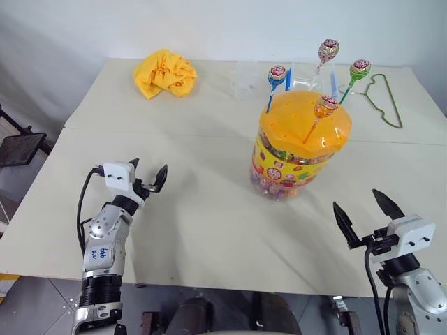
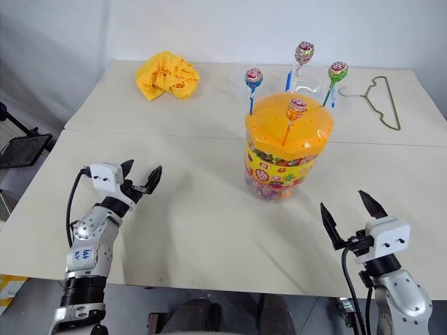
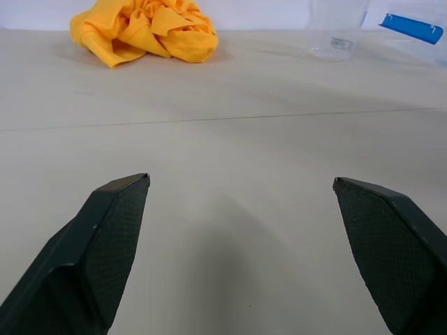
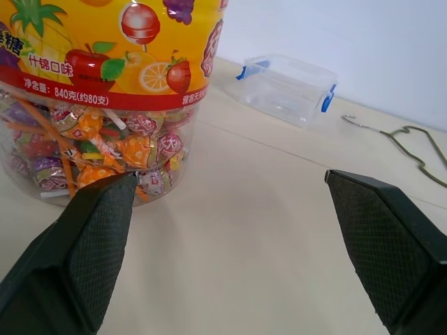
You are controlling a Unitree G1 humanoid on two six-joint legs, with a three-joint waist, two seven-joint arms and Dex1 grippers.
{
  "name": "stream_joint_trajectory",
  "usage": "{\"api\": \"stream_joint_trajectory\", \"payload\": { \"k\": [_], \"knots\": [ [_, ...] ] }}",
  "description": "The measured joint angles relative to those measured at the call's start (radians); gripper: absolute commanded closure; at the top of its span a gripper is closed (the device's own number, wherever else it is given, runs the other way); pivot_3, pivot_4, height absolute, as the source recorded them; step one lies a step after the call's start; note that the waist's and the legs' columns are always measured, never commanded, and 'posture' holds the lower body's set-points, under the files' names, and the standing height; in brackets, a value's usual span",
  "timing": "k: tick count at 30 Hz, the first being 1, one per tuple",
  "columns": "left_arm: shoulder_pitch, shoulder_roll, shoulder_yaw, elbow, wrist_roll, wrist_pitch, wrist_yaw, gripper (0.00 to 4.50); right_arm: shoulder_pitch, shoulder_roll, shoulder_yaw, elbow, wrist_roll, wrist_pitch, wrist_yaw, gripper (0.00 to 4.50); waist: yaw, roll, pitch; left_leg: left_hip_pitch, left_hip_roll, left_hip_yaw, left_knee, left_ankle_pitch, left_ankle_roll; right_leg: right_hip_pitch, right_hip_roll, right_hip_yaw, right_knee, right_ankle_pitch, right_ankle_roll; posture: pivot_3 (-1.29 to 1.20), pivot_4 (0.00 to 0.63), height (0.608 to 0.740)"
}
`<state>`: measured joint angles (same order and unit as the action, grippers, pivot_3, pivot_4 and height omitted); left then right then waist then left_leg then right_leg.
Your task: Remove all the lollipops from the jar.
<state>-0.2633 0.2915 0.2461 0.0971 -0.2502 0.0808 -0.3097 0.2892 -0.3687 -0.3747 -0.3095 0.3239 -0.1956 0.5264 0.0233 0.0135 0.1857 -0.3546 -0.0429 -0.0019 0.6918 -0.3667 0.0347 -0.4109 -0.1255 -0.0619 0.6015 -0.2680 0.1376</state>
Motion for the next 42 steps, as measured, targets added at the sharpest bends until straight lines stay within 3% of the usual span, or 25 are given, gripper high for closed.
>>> {"api": "stream_joint_trajectory", "payload": {
  "k": [4,8,13,17,24,28,33,38,42],
  "knots": [
    [0.012,0.025,0.003,-0.011,-0.023,0.003,-0.042,0.03,0.001,-0.028,-0.001,0.007,0.022,0.001,0.032,0.00,0.000,0.000,0.000,0.000,0.000,0.000,0.000,0.000,0.000,0.000,0.000,0.000,0.000,0.000,0.000,0.00,0.150,0.740],
    [0.070,0.097,0.028,-0.083,-0.149,0.019,-0.208,0.03,-0.012,-0.067,-0.046,0.006,0.149,0.031,0.082,0.00,-0.002,0.000,0.000,0.000,0.001,0.000,0.000,0.000,0.000,0.000,0.000,0.000,-0.001,0.000,0.000,0.00,0.150,0.740],
    [0.247,0.367,0.168,-0.137,-0.398,0.190,-0.560,0.03,0.011,-0.193,-0.211,-0.024,0.426,0.116,0.229,0.00,-0.016,0.001,0.000,0.001,0.005,-0.001,-0.001,-0.001,-0.002,0.001,-0.004,0.000,-0.001,-0.002,-0.004,0.00,0.150,0.740],
    [0.309,0.503,0.275,-0.029,-0.456,0.246,-0.733,0.03,-0.010,-0.254,-0.309,-0.018,0.557,0.156,0.336,0.00,-0.017,0.001,0.000,0.002,0.004,-0.002,-0.001,-0.002,-0.001,0.003,-0.005,0.000,-0.006,-0.002,-0.005,0.00,0.150,0.740],
    [0.240,0.514,0.341,0.107,-0.502,0.287,-0.807,0.03,-0.081,-0.247,-0.378,-0.008,0.659,0.186,0.350,0.00,0.001,0.000,0.000,0.001,0.004,-0.005,-0.001,-0.003,-0.001,0.003,-0.006,0.003,-0.003,-0.002,-0.004,0.00,0.150,0.740],
    [0.228,0.515,0.326,0.107,-0.510,0.313,-0.862,0.03,-0.028,-0.227,-0.405,-0.063,0.726,0.206,0.395,0.00,0.000,0.000,0.000,0.001,0.004,-0.004,-0.003,-0.003,-0.001,0.003,-0.005,0.003,-0.004,-0.002,-0.004,0.00,0.150,0.740],
    [0.027,0.502,0.198,0.063,-0.510,0.363,-0.896,0.03,0.042,-0.223,-0.432,-0.136,0.771,0.235,0.472,0.00,0.007,-0.002,0.000,0.001,0.001,-0.006,0.000,-0.002,0.001,0.005,-0.005,0.001,-0.002,-0.001,-0.003,0.00,0.150,0.740],
    [-0.342,0.406,0.008,0.011,-0.506,0.405,-0.893,0.03,0.052,-0.270,-0.476,-0.182,0.807,0.283,0.471,0.00,0.009,-0.003,-0.001,0.001,-0.001,-0.004,0.003,-0.002,0.001,0.005,-0.004,-0.001,0.001,0.000,-0.001,0.00,0.150,0.740],
    [-0.605,0.277,-0.125,0.128,-0.469,0.439,-0.901,0.03,0.048,-0.304,-0.524,-0.212,0.853,0.327,0.444,0.00,-0.001,-0.004,-0.001,0.000,-0.001,-0.001,0.003,-0.002,0.002,0.003,-0.001,-0.003,0.000,0.000,0.000,0.00,0.150,0.740]
  ]
}}
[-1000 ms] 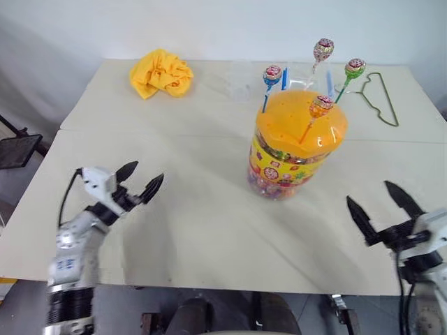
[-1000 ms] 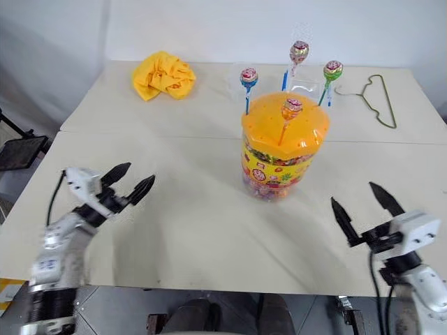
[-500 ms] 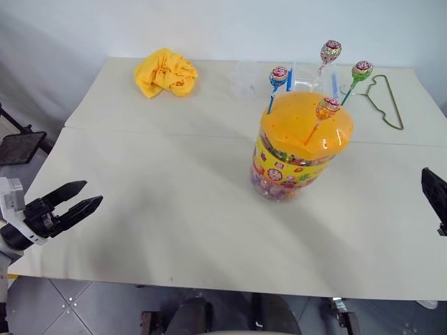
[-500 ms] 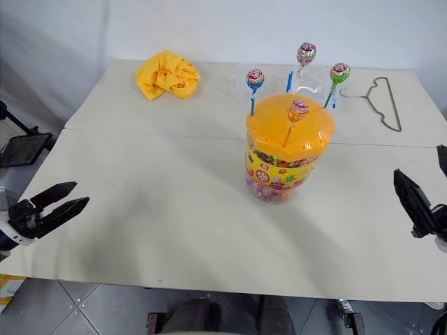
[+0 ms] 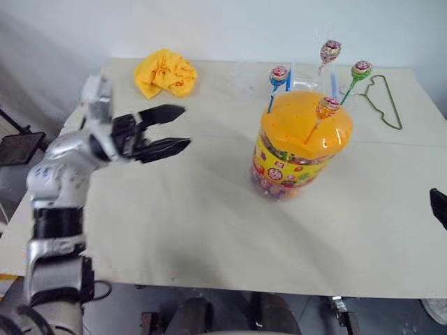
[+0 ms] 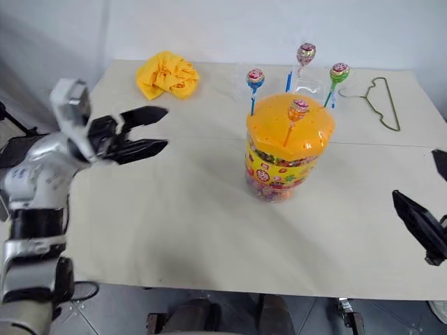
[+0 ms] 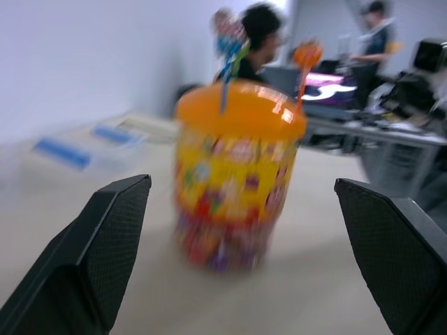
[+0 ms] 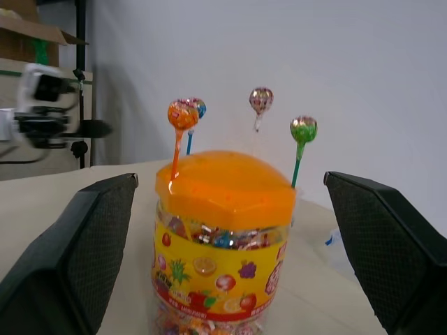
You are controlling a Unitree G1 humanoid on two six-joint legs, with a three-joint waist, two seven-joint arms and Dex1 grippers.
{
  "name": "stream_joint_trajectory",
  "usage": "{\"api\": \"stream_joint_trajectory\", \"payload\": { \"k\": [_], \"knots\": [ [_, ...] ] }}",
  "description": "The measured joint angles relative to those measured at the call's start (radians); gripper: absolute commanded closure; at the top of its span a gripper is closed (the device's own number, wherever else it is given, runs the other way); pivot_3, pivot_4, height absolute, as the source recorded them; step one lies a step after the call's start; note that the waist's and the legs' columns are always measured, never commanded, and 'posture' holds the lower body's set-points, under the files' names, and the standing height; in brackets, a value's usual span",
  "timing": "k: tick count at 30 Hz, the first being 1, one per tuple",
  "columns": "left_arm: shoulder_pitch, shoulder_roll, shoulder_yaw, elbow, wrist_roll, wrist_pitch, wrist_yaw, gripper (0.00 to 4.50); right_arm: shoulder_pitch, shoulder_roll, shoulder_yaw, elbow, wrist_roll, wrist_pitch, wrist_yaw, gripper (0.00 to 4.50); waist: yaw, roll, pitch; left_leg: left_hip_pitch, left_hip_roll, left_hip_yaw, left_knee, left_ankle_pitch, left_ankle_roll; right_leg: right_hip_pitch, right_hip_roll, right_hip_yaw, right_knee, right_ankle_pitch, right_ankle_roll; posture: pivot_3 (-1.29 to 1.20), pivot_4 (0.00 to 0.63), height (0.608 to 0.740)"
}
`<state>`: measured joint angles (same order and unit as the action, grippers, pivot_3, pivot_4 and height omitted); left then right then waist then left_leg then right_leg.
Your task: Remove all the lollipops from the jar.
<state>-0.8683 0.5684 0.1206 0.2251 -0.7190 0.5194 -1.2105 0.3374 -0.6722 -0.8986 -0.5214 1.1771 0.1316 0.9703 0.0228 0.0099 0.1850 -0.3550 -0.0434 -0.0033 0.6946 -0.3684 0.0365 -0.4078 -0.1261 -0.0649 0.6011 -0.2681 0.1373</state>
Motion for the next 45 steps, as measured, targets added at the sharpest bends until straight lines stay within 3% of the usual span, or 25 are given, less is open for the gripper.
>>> {"api": "stream_joint_trajectory", "payload": {
  "k": [8,16,23,27,31,36,41,45],
  "knots": [
    [-0.215,-0.203,-0.090,0.203,0.090,-0.028,0.035,0.03,0.007,0.065,-0.003,-0.034,-0.006,0.002,-0.033,0.00,0.004,-0.002,0.001,-0.001,0.002,0.002,0.003,0.000,0.000,-0.001,0.002,0.002,-0.001,0.001,0.002,0.00,0.150,0.740],
    [-0.313,-0.318,-0.102,0.364,0.180,-0.098,0.083,2.35,0.013,0.139,0.033,-0.069,-0.040,-0.008,-0.040,0.00,0.004,-0.002,0.001,-0.002,0.001,0.002,0.003,0.000,0.000,-0.001,0.002,0.002,-0.001,0.001,0.002,0.00,0.150,0.740],
    [-0.345,-0.359,-0.099,0.422,0.213,-0.127,0.079,4.46,0.025,0.158,0.044,-0.087,-0.051,-0.023,-0.052,0.00,0.005,-0.002,0.001,-0.002,0.001,0.002,0.003,0.000,0.000,-0.001,0.002,0.002,-0.001,0.001,0.002,0.00,0.150,0.740],
    [-0.362,-0.382,-0.051,0.462,0.202,-0.132,0.105,4.46,0.026,0.174,0.072,-0.104,-0.054,-0.025,-0.063,0.00,0.005,-0.003,0.002,-0.003,0.001,0.002,0.003,0.000,0.001,-0.002,0.002,0.002,-0.001,0.001,0.003,0.00,0.150,0.740],
    [-0.407,-0.385,0.100,0.471,0.086,-0.093,0.129,4.46,0.010,0.175,0.108,-0.108,-0.052,-0.024,-0.069,0.00,0.004,-0.003,0.002,-0.003,0.002,0.001,0.003,0.000,0.001,-0.002,0.002,0.002,-0.001,0.002,0.003,0.00,0.150,0.740],
    [-0.383,-0.212,0.175,0.456,0.053,0.003,0.178,4.46,-0.033,0.133,0.157,-0.109,-0.043,-0.012,-0.053,0.00,-0.009,-0.002,0.001,-0.001,0.003,0.003,0.002,0.000,0.000,-0.003,0.004,0.004,0.000,0.002,0.003,0.00,0.150,0.740],
    [-0.131,0.062,0.142,0.384,0.151,0.095,0.198,4.46,-0.084,0.041,0.193,-0.102,-0.030,0.027,0.006,0.00,-0.019,-0.002,0.001,0.000,0.003,0.002,0.002,-0.001,-0.001,-0.003,0.005,0.006,0.000,0.001,0.002,0.00,0.150,0.740],
    [0.218,0.301,0.128,0.244,0.255,0.212,0.257,4.46,-0.132,-0.032,0.231,-0.075,-0.031,0.066,0.079,0.00,-0.024,-0.003,0.002,0.000,0.004,-0.001,0.000,-0.002,-0.002,-0.003,0.005,0.009,-0.001,0.000,0.001,0.00,0.150,0.740]
  ]
}}
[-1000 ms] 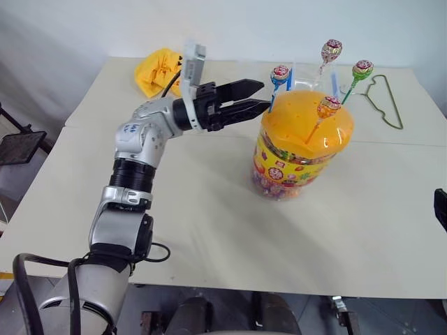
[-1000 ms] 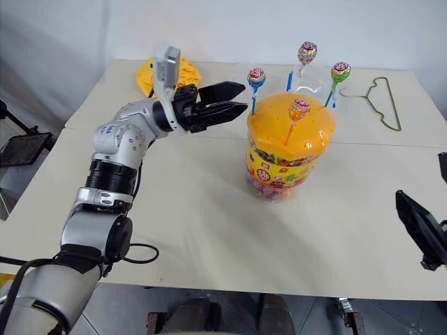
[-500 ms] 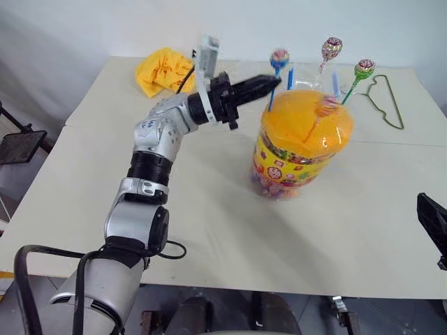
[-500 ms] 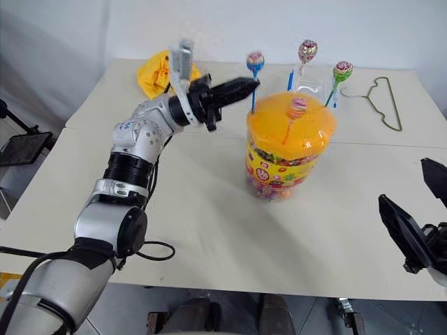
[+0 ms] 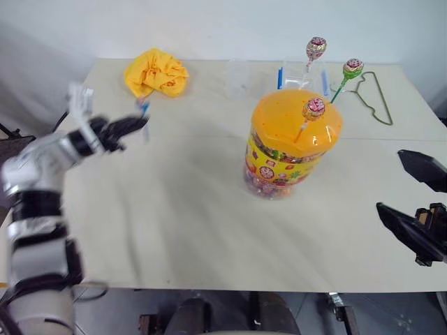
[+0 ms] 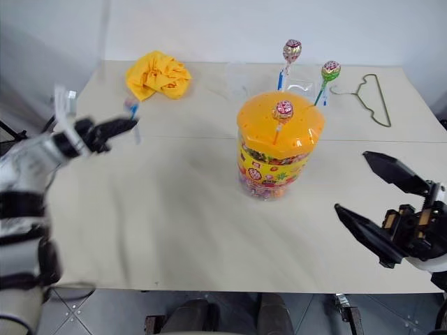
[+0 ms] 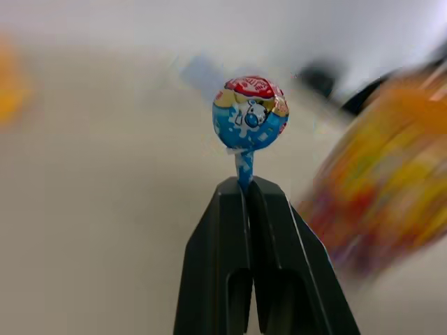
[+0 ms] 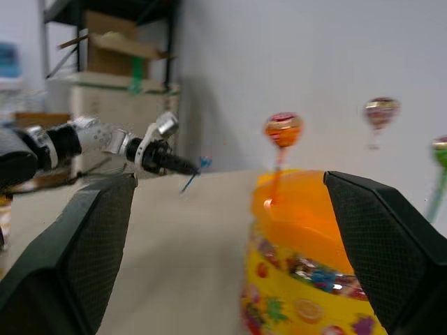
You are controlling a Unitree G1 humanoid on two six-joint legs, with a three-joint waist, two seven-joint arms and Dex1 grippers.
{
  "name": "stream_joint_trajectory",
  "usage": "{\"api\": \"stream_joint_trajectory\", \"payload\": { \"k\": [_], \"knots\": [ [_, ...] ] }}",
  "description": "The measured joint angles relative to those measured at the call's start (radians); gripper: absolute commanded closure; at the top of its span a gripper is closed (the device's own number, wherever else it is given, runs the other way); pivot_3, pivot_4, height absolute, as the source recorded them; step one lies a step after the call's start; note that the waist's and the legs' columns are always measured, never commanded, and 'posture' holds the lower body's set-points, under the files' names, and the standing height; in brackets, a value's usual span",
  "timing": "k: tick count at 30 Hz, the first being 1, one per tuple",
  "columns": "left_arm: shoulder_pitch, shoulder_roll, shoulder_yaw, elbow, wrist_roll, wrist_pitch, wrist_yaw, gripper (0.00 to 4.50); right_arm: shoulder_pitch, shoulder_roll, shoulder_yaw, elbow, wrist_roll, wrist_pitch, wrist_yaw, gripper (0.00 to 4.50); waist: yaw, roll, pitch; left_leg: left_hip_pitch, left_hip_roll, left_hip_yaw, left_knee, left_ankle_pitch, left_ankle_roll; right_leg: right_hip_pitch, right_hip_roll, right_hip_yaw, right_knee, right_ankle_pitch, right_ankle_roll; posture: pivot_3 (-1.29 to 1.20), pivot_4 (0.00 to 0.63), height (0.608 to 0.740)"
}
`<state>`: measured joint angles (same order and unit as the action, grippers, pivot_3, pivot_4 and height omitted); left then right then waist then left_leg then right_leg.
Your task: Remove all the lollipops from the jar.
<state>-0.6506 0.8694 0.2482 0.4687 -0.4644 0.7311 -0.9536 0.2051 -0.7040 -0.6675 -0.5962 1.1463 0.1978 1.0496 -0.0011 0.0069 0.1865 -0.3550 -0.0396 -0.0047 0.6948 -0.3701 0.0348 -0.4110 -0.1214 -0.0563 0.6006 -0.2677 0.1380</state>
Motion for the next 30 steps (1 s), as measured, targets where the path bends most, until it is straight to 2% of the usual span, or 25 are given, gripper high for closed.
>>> {"api": "stream_joint_trajectory", "payload": {
  "k": [2,5,11,14,17,21,25,29,30],
  "knots": [
    [0.200,0.077,0.010,-0.093,0.016,0.059,0.003,4.46,-0.015,-0.012,0.026,0.032,-0.008,0.012,0.038,0.00,0.002,-0.001,0.000,-0.001,0.000,-0.002,0.000,-0.001,0.000,0.000,-0.007,0.003,-0.001,-0.001,-0.001,0.00,0.150,0.740],
    [0.382,0.104,0.070,-0.157,0.018,0.078,0.016,4.46,0.001,-0.066,0.063,0.074,-0.050,0.033,0.141,0.00,0.026,-0.001,0.000,-0.001,-0.001,-0.005,0.001,-0.002,0.001,0.003,-0.010,0.002,-0.003,-0.001,-0.002,0.00,0.150,0.740],
    [0.509,0.114,0.163,-0.235,0.012,0.121,0.072,4.46,0.002,-0.100,0.094,0.117,-0.118,0.044,0.272,0.00,0.024,0.002,-0.002,0.002,-0.001,-0.006,0.000,-0.002,0.000,0.004,-0.010,0.002,-0.005,-0.002,-0.004,0.00,0.150,0.740],
    [0.536,0.109,0.172,-0.267,0.006,0.134,0.087,3.75,0.000,-0.097,0.104,0.130,-0.138,0.044,0.285,0.00,0.022,0.007,-0.004,0.002,-0.001,-0.003,-0.002,-0.002,-0.001,0.002,-0.010,0.004,-0.002,-0.002,-0.004,0.00,0.150,0.740],
    [0.547,0.091,0.183,-0.278,-0.010,0.134,0.084,2.83,-0.001,-0.088,0.103,0.130,-0.138,0.045,0.278,0.00,0.023,0.009,-0.006,0.002,-0.001,-0.002,-0.003,-0.002,-0.001,0.002,-0.010,0.004,0.000,-0.002,-0.004,0.00,0.150,0.740],
    [0.558,0.092,0.192,-0.239,-0.023,0.058,0.026,1.68,0.007,-0.068,0.079,0.130,-0.125,0.056,0.242,0.00,0.023,0.009,-0.006,0.003,0.000,-0.002,-0.003,-0.002,-0.001,0.002,-0.010,0.004,0.000,-0.003,-0.005,0.00,0.150,0.740],
    [0.565,0.113,0.276,-0.115,-0.030,-0.120,-0.106,1.68,0.019,-0.056,0.007,0.129,-0.086,0.072,0.191,0.00,0.020,0.006,-0.004,0.002,0.001,-0.002,-0.003,-0.002,-0.002,0.000,-0.009,0.003,0.000,-0.003,-0.006,0.00,0.150,0.740],
    [0.549,0.128,0.372,-0.123,-0.103,-0.238,-0.278,1.68,0.022,-0.043,-0.043,0.129,-0.057,0.089,0.135,0.00,0.025,0.005,-0.005,0.002,0.000,-0.002,-0.003,-0.003,-0.002,0.001,-0.010,0.003,-0.002,-0.003,-0.006,0.00,0.150,0.740],
    [0.537,0.128,0.382,-0.134,-0.120,-0.253,-0.294,1.51,0.022,-0.040,-0.049,0.130,-0.052,0.094,0.122,0.00,0.027,0.005,-0.005,0.001,0.000,-0.003,-0.003,-0.003,-0.001,0.001,-0.010,0.003,-0.004,-0.003,-0.006,0.00,0.150,0.740]
  ]
}}
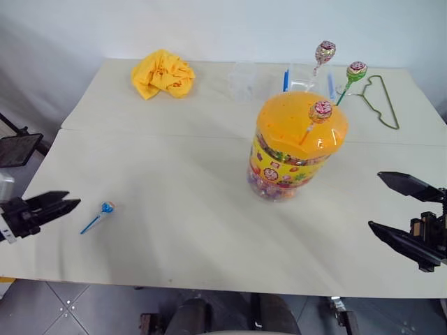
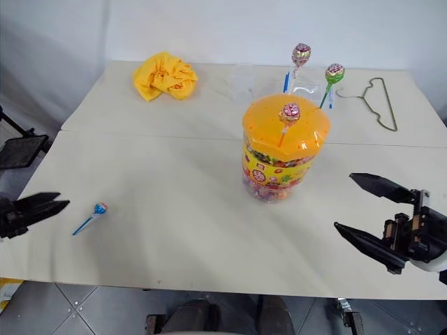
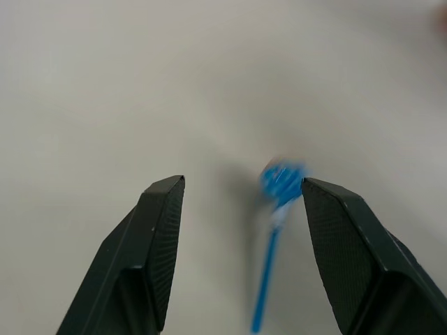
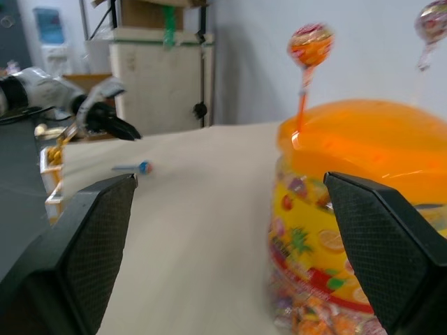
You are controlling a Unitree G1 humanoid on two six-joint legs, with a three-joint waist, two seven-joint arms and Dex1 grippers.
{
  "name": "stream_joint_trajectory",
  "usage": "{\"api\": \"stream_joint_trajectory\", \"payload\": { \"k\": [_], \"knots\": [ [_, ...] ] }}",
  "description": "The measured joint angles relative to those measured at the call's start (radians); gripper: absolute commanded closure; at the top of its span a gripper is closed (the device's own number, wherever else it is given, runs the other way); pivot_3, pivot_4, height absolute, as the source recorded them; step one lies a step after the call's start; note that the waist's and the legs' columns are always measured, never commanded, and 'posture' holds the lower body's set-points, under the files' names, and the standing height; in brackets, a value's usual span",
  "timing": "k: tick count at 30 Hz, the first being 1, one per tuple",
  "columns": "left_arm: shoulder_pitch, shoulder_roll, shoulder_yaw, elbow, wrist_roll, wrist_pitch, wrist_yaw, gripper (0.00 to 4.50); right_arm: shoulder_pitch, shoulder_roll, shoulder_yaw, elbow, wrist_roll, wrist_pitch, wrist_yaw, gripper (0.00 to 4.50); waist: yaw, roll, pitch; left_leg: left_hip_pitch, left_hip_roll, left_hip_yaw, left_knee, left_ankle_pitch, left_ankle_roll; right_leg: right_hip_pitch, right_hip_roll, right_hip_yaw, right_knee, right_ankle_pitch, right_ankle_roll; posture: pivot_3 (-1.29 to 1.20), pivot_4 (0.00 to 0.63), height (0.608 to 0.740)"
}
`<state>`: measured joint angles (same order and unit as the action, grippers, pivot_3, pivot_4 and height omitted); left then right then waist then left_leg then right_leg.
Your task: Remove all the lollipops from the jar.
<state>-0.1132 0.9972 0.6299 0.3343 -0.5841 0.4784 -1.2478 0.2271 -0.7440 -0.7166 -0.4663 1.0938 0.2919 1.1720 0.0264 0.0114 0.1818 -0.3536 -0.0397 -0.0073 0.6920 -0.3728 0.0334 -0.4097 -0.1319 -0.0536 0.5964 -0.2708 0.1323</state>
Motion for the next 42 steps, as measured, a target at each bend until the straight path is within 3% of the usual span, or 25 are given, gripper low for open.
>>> {"api": "stream_joint_trajectory", "payload": {
  "k": [6,15,23,30,39,42],
  "knots": [
    [-0.158,-0.102,-0.063,-0.230,-0.103,-0.041,-0.015,0.04,-0.077,0.042,-0.008,0.044,0.022,0.014,-0.168,0.00,-0.003,-0.001,0.000,0.000,-0.001,-0.001,0.001,0.000,0.001,0.001,0.000,0.000,0.003,0.001,0.001,0.00,0.150,0.740],
    [-0.334,-0.264,-0.249,-0.430,-0.272,0.082,0.056,0.04,-0.098,0.092,-0.055,0.018,0.089,0.001,-0.194,0.00,-0.010,-0.001,0.000,0.000,0.000,0.003,0.003,0.001,0.001,0.000,0.005,-0.007,0.006,0.001,0.002,0.00,0.150,0.740],
    [-0.676,-0.474,-0.535,-0.390,-0.234,0.125,0.099,0.04,-0.025,0.089,-0.134,-0.055,0.100,-0.009,-0.190,0.00,0.012,-0.003,0.000,-0.002,-0.003,0.001,0.007,0.002,0.003,0.002,0.008,-0.007,0.004,0.003,0.005,0.00,0.150,0.740],
    [-0.903,-0.700,-0.760,-0.173,-0.088,0.092,0.077,0.04,0.063,0.132,-0.165,-0.116,0.096,-0.030,-0.188,0.00,0.011,-0.003,0.001,-0.002,-0.002,0.004,0.007,0.002,0.004,0.001,0.011,-0.006,0.003,0.003,0.006,0.00,0.150,0.740],
    [-1.082,-0.862,-0.809,0.082,0.061,-0.015,0.075,0.04,0.161,0.179,-0.200,-0.196,0.098,-0.068,-0.205,0.00,0.008,-0.003,0.001,-0.002,0.000,0.006,0.007,0.002,0.004,0.002,0.015,-0.001,0.000,0.005,0.009,0.00,0.150,0.740],
    [-1.099,-0.880,-0.803,0.112,0.075,-0.022,0.064,0.65,0.183,0.196,-0.200,-0.219,0.097,-0.079,-0.215,0.00,0.014,-0.003,0.001,-0.002,0.000,0.006,0.007,0.001,0.004,0.002,0.015,0.000,0.000,0.005,0.009,0.00,0.150,0.740]
  ]
}}
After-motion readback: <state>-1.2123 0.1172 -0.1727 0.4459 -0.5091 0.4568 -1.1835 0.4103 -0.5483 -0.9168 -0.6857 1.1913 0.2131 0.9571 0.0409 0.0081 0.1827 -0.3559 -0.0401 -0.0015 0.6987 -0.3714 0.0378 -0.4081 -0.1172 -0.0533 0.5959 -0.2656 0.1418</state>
